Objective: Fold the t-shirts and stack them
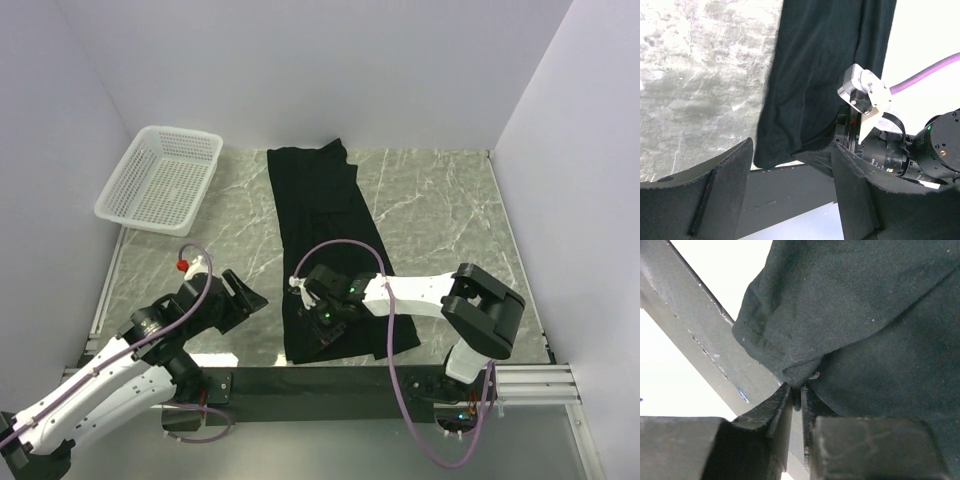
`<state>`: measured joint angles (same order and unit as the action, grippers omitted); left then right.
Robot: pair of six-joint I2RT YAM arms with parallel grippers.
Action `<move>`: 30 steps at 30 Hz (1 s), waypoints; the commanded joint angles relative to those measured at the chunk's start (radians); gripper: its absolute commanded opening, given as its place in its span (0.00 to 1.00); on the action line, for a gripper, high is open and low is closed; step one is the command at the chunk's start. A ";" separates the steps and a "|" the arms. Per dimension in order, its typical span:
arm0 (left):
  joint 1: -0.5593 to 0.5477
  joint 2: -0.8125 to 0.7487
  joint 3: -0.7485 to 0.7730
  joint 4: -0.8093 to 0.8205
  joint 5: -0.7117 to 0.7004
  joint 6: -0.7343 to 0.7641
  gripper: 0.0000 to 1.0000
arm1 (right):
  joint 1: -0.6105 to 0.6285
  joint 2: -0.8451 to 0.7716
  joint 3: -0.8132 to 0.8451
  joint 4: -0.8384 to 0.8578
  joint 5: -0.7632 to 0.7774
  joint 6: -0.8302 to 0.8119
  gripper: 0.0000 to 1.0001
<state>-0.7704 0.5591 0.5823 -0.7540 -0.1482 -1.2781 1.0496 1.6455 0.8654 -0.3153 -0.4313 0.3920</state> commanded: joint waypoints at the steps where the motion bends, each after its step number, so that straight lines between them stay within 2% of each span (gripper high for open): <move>1: 0.000 -0.028 -0.013 -0.004 -0.022 -0.026 0.68 | 0.006 -0.073 0.009 -0.016 -0.007 -0.024 0.17; 6: 0.002 -0.024 -0.024 0.015 -0.011 -0.023 0.68 | 0.001 -0.142 0.007 -0.079 -0.024 -0.042 0.12; 14: 0.000 -0.004 -0.018 0.021 -0.007 -0.009 0.68 | -0.040 -0.150 0.021 -0.191 -0.034 -0.073 0.04; 30: 0.002 0.024 -0.022 0.067 0.019 0.011 0.68 | -0.117 -0.142 0.027 -0.330 -0.076 -0.078 0.00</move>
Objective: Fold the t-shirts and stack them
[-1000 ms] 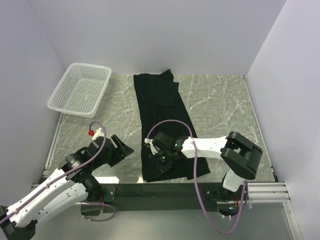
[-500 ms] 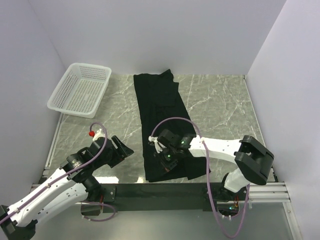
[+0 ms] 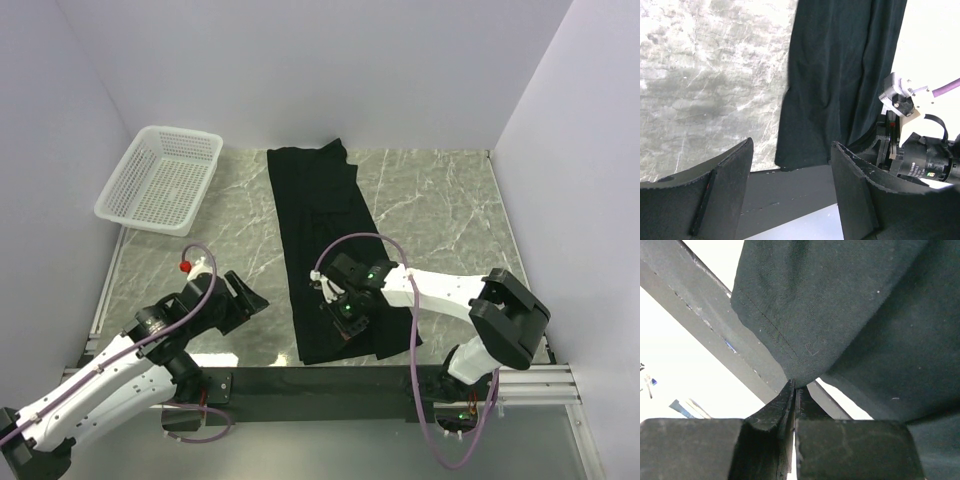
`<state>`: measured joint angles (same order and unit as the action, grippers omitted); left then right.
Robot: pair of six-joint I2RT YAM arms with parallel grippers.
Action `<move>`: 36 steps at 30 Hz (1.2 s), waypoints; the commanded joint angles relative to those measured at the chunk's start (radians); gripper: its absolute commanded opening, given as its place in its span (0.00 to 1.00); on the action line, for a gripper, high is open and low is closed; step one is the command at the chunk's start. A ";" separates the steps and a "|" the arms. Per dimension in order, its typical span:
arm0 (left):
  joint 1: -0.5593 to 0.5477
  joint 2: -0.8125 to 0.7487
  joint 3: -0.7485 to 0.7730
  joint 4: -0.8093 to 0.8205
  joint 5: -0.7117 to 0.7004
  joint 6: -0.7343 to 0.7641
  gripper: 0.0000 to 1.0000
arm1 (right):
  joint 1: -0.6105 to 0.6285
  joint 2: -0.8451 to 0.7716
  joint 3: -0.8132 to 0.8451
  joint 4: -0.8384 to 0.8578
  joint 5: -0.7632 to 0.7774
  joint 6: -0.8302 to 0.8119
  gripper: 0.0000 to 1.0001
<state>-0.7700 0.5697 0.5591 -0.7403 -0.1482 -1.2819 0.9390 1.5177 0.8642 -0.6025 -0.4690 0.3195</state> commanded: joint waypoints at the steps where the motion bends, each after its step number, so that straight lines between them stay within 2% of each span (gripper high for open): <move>1: 0.001 0.025 -0.001 0.061 0.025 0.018 0.68 | -0.008 -0.013 0.027 -0.046 -0.043 -0.005 0.00; 6: 0.001 0.067 -0.001 0.097 0.061 0.047 0.69 | -0.008 -0.004 0.021 -0.066 -0.080 -0.008 0.02; 7: 0.000 0.081 -0.002 0.111 0.076 0.050 0.69 | -0.008 -0.001 0.024 -0.069 -0.083 -0.010 0.06; 8: 0.000 0.090 -0.004 0.119 0.084 0.052 0.69 | -0.008 0.001 0.027 -0.077 -0.083 -0.007 0.17; 10: 0.001 0.108 -0.007 0.133 0.102 0.059 0.68 | -0.015 -0.002 0.038 -0.085 -0.077 -0.008 0.28; 13: 0.001 0.127 -0.016 0.162 0.122 0.067 0.69 | -0.060 -0.007 0.074 -0.108 -0.050 -0.013 0.49; 18: 0.001 0.183 -0.039 0.229 0.214 0.096 0.68 | -0.130 -0.050 0.162 -0.160 -0.019 -0.080 0.51; 20: 0.000 0.209 -0.041 0.249 0.272 0.124 0.68 | -0.190 -0.073 0.212 -0.174 -0.074 -0.189 0.48; 22: 0.000 0.248 -0.037 0.257 0.309 0.144 0.68 | -0.261 -0.083 0.312 -0.218 -0.205 -0.488 0.47; 24: 0.000 0.269 -0.047 0.275 0.360 0.165 0.68 | -0.365 -0.085 0.395 -0.376 -0.337 -0.729 0.47; 25: -0.002 0.272 -0.057 0.289 0.380 0.168 0.69 | -0.399 -0.097 0.403 -0.423 -0.377 -0.940 0.48; 26: -0.002 0.274 -0.070 0.307 0.406 0.173 0.69 | -0.432 -0.102 0.403 -0.525 -0.404 -1.052 0.54; 29: -0.006 0.283 -0.103 0.357 0.438 0.179 0.68 | -0.483 -0.168 0.308 -0.624 -0.349 -1.388 0.56; 30: -0.006 0.291 -0.116 0.364 0.440 0.179 0.69 | -0.497 -0.197 0.227 -0.622 -0.280 -1.528 0.57; 33: -0.011 0.312 -0.136 0.375 0.447 0.182 0.68 | -0.529 -0.359 0.048 -0.524 -0.159 -1.702 0.61; 36: -0.026 0.343 -0.157 0.406 0.472 0.168 0.68 | -0.568 -0.538 -0.080 -0.422 -0.076 -1.795 0.66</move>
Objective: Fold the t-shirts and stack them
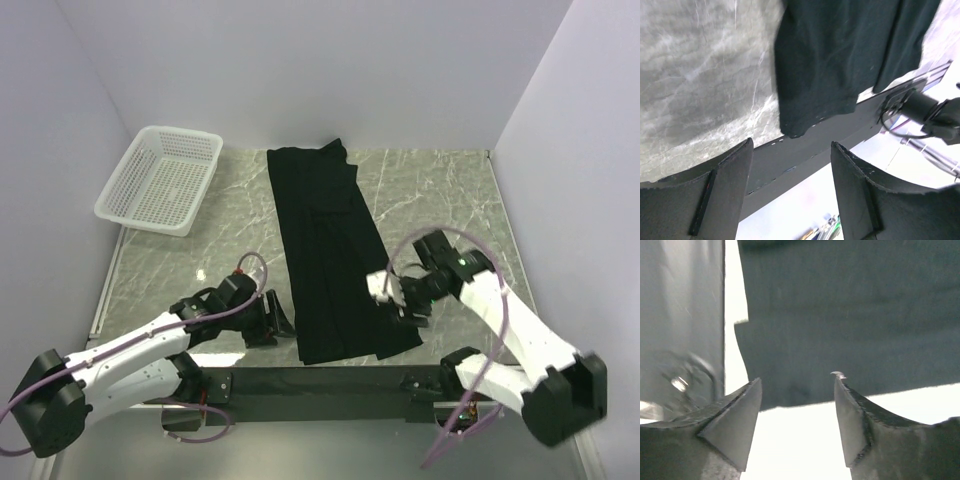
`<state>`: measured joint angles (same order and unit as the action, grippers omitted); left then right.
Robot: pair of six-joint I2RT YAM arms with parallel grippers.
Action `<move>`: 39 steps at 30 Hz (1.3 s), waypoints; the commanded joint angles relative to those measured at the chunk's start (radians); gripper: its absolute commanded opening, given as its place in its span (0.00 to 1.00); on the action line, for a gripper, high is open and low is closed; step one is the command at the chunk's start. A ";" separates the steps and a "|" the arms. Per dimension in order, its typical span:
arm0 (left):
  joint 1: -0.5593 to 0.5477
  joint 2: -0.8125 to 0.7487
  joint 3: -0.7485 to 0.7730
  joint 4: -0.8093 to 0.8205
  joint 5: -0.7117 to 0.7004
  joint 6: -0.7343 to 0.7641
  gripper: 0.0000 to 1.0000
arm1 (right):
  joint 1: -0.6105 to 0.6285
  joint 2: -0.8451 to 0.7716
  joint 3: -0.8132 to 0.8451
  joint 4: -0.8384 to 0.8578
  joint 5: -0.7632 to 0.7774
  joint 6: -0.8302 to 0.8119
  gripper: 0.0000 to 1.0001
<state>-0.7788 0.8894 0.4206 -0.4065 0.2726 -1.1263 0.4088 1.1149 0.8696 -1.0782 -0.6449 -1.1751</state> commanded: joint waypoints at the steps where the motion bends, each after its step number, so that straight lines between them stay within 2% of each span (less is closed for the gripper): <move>1: -0.023 0.032 -0.022 0.083 0.051 0.007 0.68 | -0.044 -0.160 -0.107 0.060 0.112 -0.311 0.68; 6: -0.079 0.095 -0.013 0.133 0.036 -0.027 0.68 | -0.044 -0.225 -0.196 0.040 0.105 -0.356 0.68; 15: -0.154 0.233 0.023 0.156 0.002 -0.062 0.68 | -0.027 -0.217 -0.268 0.069 0.085 -0.386 0.69; 23: -0.201 0.244 0.040 0.163 -0.078 -0.144 0.68 | -0.025 -0.319 -0.343 0.087 0.036 -0.409 0.69; 30: -0.231 0.238 0.047 0.143 -0.119 -0.221 0.67 | -0.025 -0.420 -0.363 0.109 -0.027 -0.344 0.70; 35: -0.252 0.256 0.066 0.132 -0.138 -0.240 0.63 | -0.025 -0.380 -0.377 0.159 -0.012 -0.325 0.70; 39: -0.269 0.298 0.061 0.190 -0.141 -0.271 0.57 | -0.024 -0.337 -0.380 0.190 0.019 -0.325 0.69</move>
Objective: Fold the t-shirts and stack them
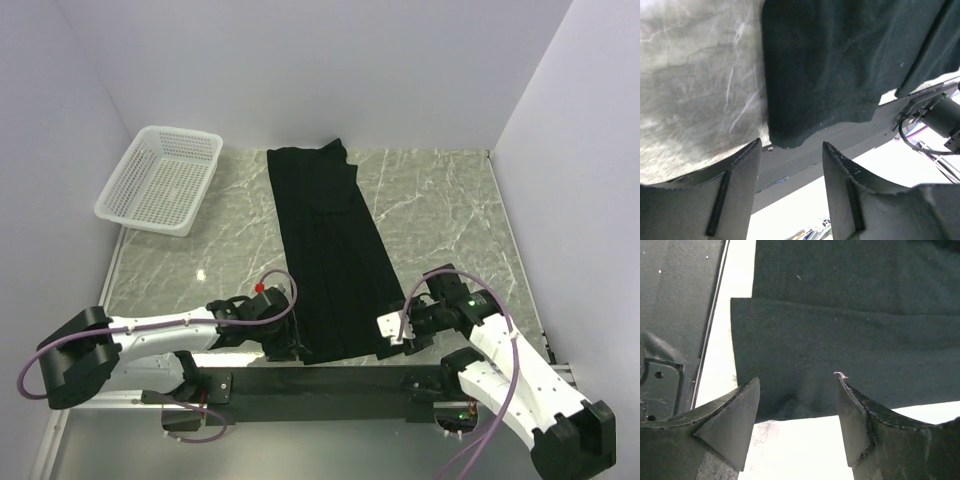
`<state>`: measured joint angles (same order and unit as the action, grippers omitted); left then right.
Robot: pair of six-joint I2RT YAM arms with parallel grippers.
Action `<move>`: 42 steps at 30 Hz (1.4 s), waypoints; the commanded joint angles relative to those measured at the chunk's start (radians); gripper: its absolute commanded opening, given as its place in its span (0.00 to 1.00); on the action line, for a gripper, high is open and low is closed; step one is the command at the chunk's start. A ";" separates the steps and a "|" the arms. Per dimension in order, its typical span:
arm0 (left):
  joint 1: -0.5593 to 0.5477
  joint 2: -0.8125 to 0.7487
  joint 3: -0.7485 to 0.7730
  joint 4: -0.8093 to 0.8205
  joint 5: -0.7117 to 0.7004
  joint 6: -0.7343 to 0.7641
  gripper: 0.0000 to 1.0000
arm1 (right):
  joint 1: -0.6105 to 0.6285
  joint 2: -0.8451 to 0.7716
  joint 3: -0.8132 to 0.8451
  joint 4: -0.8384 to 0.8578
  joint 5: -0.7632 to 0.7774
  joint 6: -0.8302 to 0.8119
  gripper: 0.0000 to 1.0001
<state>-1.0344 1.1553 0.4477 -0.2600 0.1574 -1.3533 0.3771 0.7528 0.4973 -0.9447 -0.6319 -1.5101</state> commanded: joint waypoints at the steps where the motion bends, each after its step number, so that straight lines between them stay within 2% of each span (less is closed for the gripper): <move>1: -0.018 0.043 0.037 0.053 -0.025 -0.049 0.56 | 0.008 0.028 -0.005 0.058 0.009 0.008 0.69; 8: -0.078 0.158 0.097 0.065 -0.028 -0.087 0.52 | 0.006 0.022 0.027 0.043 -0.011 0.016 0.69; 14: -0.095 0.230 0.152 0.056 -0.076 -0.084 0.36 | 0.008 0.007 -0.008 0.014 0.001 -0.041 0.69; 18: -0.105 0.228 0.164 0.038 -0.104 -0.083 0.23 | 0.006 -0.013 -0.035 -0.012 0.018 -0.104 0.69; 22: -0.115 0.202 0.174 0.035 -0.130 -0.072 0.15 | 0.006 0.005 -0.048 -0.055 0.028 -0.157 0.69; 31: -0.127 0.173 0.184 0.039 -0.098 -0.050 0.10 | 0.083 0.092 -0.036 -0.075 0.054 -0.180 0.69; 37: -0.133 0.127 0.158 0.050 -0.091 -0.070 0.10 | 0.221 0.146 -0.045 -0.002 0.103 -0.099 0.68; 42: -0.133 0.104 0.137 0.070 -0.094 -0.084 0.11 | 0.258 0.183 -0.060 0.092 0.156 -0.010 0.68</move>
<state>-1.1595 1.2873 0.5972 -0.2218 0.0654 -1.4124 0.6170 0.9184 0.4500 -0.9348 -0.5182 -1.5848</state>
